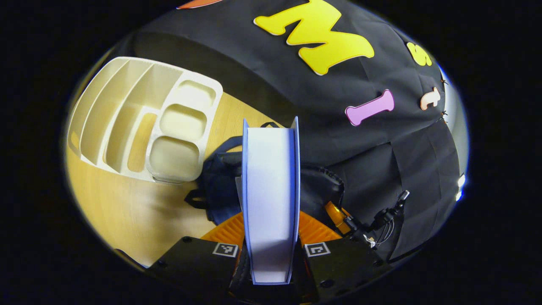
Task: Open the schoolbag, grab two books from the bookshelf and put them into the schoolbag.
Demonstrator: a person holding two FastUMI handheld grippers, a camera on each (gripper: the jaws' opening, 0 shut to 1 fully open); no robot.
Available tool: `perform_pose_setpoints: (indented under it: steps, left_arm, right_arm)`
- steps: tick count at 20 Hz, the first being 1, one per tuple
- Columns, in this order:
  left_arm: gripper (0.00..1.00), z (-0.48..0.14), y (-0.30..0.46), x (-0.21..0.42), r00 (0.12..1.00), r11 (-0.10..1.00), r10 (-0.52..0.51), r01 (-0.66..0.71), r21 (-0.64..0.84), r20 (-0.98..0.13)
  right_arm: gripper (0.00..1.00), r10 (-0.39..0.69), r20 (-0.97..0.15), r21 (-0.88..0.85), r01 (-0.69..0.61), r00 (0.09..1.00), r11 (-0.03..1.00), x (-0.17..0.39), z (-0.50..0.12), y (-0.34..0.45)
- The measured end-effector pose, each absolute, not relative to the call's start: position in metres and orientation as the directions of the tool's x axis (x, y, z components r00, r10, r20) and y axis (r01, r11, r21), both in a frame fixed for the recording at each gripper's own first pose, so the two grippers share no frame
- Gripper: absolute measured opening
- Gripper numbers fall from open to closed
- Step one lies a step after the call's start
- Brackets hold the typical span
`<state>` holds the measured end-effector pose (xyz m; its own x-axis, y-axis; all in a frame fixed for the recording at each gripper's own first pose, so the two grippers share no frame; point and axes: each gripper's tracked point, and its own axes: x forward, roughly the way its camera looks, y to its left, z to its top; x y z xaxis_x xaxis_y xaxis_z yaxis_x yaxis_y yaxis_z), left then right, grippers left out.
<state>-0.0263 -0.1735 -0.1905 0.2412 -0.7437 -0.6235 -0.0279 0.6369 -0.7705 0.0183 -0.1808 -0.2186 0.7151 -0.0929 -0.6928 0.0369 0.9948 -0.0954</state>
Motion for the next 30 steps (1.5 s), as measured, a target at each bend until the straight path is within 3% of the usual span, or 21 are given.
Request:
perform_pose_setpoints:
  steps: [10,23,30]
  left_arm:
    - [0.43,-0.264,-0.229,-0.039,0.201,0.576,-0.788,-0.094,-0.812,-0.583]
    - [0.43,-0.278,-0.299,-0.025,0.231,0.444,-0.861,-0.094,-0.891,-0.453]
    - [0.43,-0.303,-0.342,-0.020,0.211,0.333,-0.907,-0.174,-0.927,-0.365]
  right_arm:
    - [0.00,-0.113,-0.692,-0.144,0.017,0.713,0.989,0.021,-0.206,-0.184]
    - [0.00,-0.127,-0.682,-0.176,0.008,0.720,0.984,0.029,-0.180,-0.184]
    - [0.00,-0.118,-0.680,-0.181,-0.010,0.723,0.983,0.033,-0.178,-0.178]
